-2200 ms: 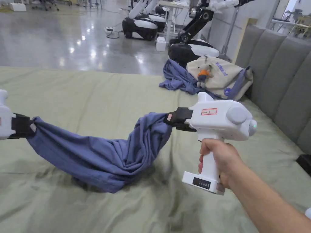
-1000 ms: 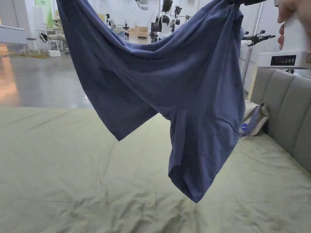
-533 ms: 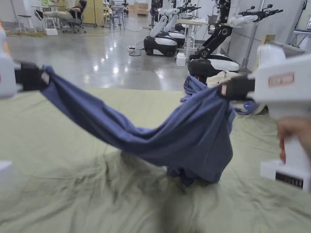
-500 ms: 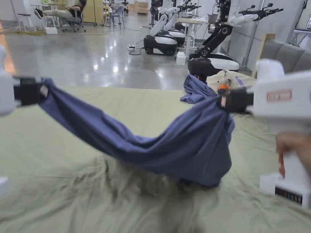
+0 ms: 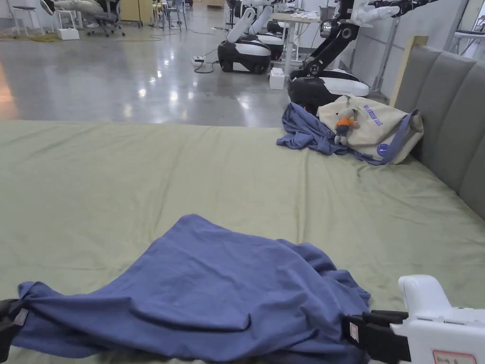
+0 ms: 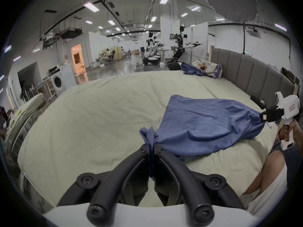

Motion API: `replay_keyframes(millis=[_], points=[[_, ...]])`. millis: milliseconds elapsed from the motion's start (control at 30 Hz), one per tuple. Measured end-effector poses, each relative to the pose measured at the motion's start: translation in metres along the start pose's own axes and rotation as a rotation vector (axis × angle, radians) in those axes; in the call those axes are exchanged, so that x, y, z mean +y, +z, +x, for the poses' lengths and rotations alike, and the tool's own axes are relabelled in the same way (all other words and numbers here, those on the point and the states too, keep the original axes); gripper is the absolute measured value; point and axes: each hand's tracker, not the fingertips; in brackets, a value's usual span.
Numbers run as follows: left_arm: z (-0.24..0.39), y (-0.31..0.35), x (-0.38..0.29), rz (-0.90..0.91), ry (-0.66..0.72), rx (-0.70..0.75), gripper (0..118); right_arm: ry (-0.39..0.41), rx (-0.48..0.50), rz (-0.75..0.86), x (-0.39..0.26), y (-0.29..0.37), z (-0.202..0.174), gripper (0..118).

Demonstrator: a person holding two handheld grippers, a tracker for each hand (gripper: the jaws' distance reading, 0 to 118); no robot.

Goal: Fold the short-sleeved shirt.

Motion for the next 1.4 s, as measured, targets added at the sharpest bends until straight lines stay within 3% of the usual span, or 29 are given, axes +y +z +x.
replay_keyframes(millis=[100, 167, 233, 267, 300, 333, 367, 400, 533, 600, 633, 667, 733, 767, 800, 833, 900, 967, 1067, 1167, 1200, 1233, 1267, 1333, 1400], points=[[0.003, -0.004, -0.009, 0.001, -0.059, 0.055, 5, 0.018, -0.020, -0.008, 0.002, -0.005, 0.001, 5], [0.000, -0.009, -0.012, -0.006, -0.022, 0.038, 5, -0.003, 0.009, -0.020, 0.002, -0.004, -0.001, 6], [-0.005, -0.012, -0.012, 0.018, -0.005, 0.002, 5, 0.068, -0.019, 0.039, -0.020, 0.005, -0.012, 9], [-0.007, -0.012, -0.010, 0.048, -0.003, -0.005, 10, 0.078, -0.040, 0.038, -0.018, 0.005, -0.012, 18], [-0.008, -0.009, -0.008, 0.105, -0.008, 0.018, 22, 0.098, -0.078, 0.076, -0.014, 0.007, -0.012, 39], [-0.011, -0.005, -0.006, 0.155, 0.002, 0.042, 52, 0.124, -0.113, 0.121, -0.011, 0.010, -0.012, 81], [-0.013, 0.000, 0.000, 0.200, 0.006, 0.059, 81, 0.178, -0.161, 0.200, -0.007, 0.015, -0.010, 104], [-0.013, 0.007, 0.007, 0.253, 0.011, 0.061, 95, 0.221, -0.203, 0.296, -0.005, 0.022, -0.014, 111], [-0.005, 0.043, 0.029, 0.465, 0.038, 0.078, 95, 0.290, -0.303, 0.648, 0.005, 0.041, -0.023, 113], [0.002, 0.066, 0.027, 0.528, 0.098, 0.059, 95, 0.235, -0.352, 0.708, 0.009, 0.042, -0.021, 113], [0.007, 0.074, 0.021, 0.530, 0.115, 0.054, 95, 0.197, -0.373, 0.710, -0.003, 0.085, -0.079, 113], [0.013, 0.081, 0.014, 0.518, 0.115, 0.056, 95, 0.154, -0.373, 0.707, -0.005, 0.083, -0.079, 113], [0.023, 0.093, -0.005, 0.498, 0.106, 0.046, 94, 0.132, -0.355, 0.701, -0.013, 0.075, -0.075, 111], [0.029, 0.099, -0.015, 0.479, 0.087, 0.064, 91, 0.139, -0.359, 0.704, -0.052, 0.109, -0.118, 101], [0.036, 0.102, -0.026, 0.483, 0.080, 0.079, 75, 0.141, -0.381, 0.711, -0.065, 0.111, -0.124, 69], [0.041, 0.110, -0.037, 0.508, 0.067, 0.085, 5, 0.146, -0.398, 0.736, -0.074, 0.113, -0.128, 2], [0.047, 0.112, -0.045, 0.534, 0.051, 0.147, 0, 0.190, -0.468, 0.742, -0.082, 0.114, -0.140, 2], [0.042, 0.101, -0.054, 0.483, 0.064, 0.112, 0, 0.184, -0.323, 0.719, -0.083, 0.113, -0.146, 2], [0.033, 0.098, -0.062, 0.467, 0.081, 0.082, 0, 0.175, -0.351, 0.717, -0.078, 0.112, -0.145, 2], [0.031, 0.077, -0.029, 0.484, 0.060, -0.022, 0, 0.176, -0.345, 0.703, -0.077, 0.113, -0.144, 2], [0.027, 0.060, -0.007, 0.458, 0.038, -0.106, 0, 0.165, -0.321, 0.689, -0.077, 0.114, -0.142, 2], [0.026, 0.046, 0.009, 0.470, 0.008, -0.131, 12, 0.165, -0.322, 0.682, -0.076, 0.113, -0.140, 2], [0.025, 0.025, 0.034, 0.429, -0.036, -0.134, 38, 0.163, -0.329, 0.676, -0.075, 0.113, -0.139, 2], [0.022, -0.030, 0.077, 0.325, -0.089, -0.225, 101, 0.160, -0.317, 0.665, -0.078, 0.111, -0.132, 2], [0.023, -0.093, 0.117, 0.242, -0.138, -0.255, 102, 0.157, -0.311, 0.649, -0.076, 0.112, -0.128, 2]])
